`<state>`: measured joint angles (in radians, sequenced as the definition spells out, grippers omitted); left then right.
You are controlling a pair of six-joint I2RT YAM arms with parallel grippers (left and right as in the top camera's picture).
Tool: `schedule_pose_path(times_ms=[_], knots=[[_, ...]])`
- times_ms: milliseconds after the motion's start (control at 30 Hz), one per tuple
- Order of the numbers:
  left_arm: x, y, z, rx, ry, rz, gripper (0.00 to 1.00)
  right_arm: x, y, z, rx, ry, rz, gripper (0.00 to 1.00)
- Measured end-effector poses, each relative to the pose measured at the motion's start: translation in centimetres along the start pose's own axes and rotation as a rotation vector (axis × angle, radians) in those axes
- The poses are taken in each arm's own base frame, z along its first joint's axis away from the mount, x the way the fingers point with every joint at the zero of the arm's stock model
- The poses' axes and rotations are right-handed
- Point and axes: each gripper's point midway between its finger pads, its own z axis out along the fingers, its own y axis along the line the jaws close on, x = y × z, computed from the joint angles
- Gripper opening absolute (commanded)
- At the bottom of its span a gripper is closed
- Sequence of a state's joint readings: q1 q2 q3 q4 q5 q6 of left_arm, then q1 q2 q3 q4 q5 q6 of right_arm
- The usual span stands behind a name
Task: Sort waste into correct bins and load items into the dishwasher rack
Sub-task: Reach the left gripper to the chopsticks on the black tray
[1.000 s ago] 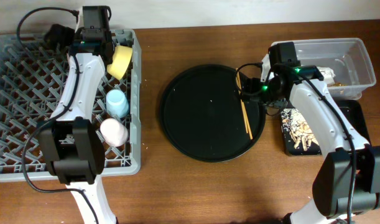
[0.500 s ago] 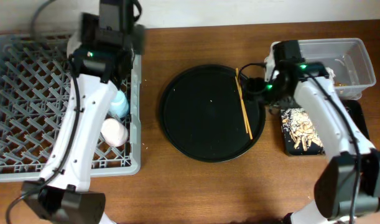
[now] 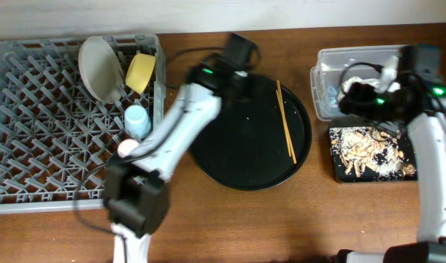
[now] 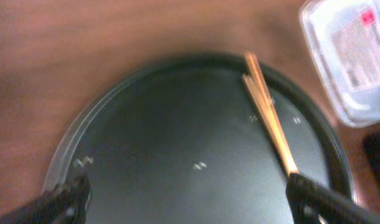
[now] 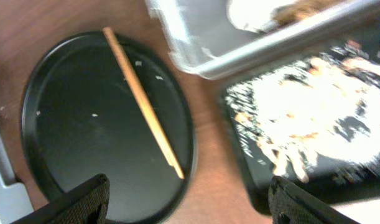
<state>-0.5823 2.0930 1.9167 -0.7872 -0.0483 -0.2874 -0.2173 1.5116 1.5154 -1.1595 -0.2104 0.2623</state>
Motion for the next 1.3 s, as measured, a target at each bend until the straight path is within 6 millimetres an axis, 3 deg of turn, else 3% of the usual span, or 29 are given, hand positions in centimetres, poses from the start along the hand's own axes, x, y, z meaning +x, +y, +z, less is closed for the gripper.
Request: schedule_pose_path(times_ms=[67,200,267,433,500,533,567,700,900,1000,1167,1300], knots=[[1.5,-2.9,3.6,0.024,0.018,0.006,1.00,0.0,-1.5,-1.3,0.019,-0.019,0.043,0.83],[5.1,-7.5,8.5,0.033,0.048,0.032,1.00,0.6,-2.8,-2.7,0.039,-0.026,0.080,0.83],[6.0,-8.5,8.8,0.017,0.048,0.048,0.99,0.7,-2.8,-2.7,0.039,-0.023,0.077,0.83],[5.7,-9.5,8.6,0.003,0.007,0.051,0.99,0.7,-2.8,-2.7,0.039,-0.023,0.074,0.83],[6.0,-9.8,8.9,-0.006,0.005,0.056,0.61,0.7,-2.8,-2.7,0.039,-0.023,0.074,0.83],[6.2,-9.9,9.1,-0.008,0.009,0.058,0.49,0.7,-2.8,-2.7,0.039,-0.022,0.074,0.83],[6.6,-10.1,9.5,-0.011,0.016,0.057,0.43,0.7,-2.8,-2.7,0.040,-0.022,0.074,0.83],[8.0,-10.4,10.7,-0.018,0.039,0.074,0.41,0.8,-2.9,-2.7,0.040,-0.019,0.074,0.83],[8.0,-11.0,10.8,-0.010,0.031,0.079,0.41,0.8,-2.9,-2.7,0.040,-0.019,0.075,0.83],[8.2,-11.3,11.4,-0.007,0.026,0.080,0.26,0.8,-2.9,-2.7,0.040,-0.019,0.075,0.83],[9.1,-11.5,12.5,-0.013,0.036,0.084,0.17,0.8,-2.9,-2.7,0.040,-0.019,0.075,0.83],[9.1,-11.5,12.5,-0.013,0.036,0.077,0.01,0.8,-2.9,-2.7,0.040,-0.019,0.074,0.83]])
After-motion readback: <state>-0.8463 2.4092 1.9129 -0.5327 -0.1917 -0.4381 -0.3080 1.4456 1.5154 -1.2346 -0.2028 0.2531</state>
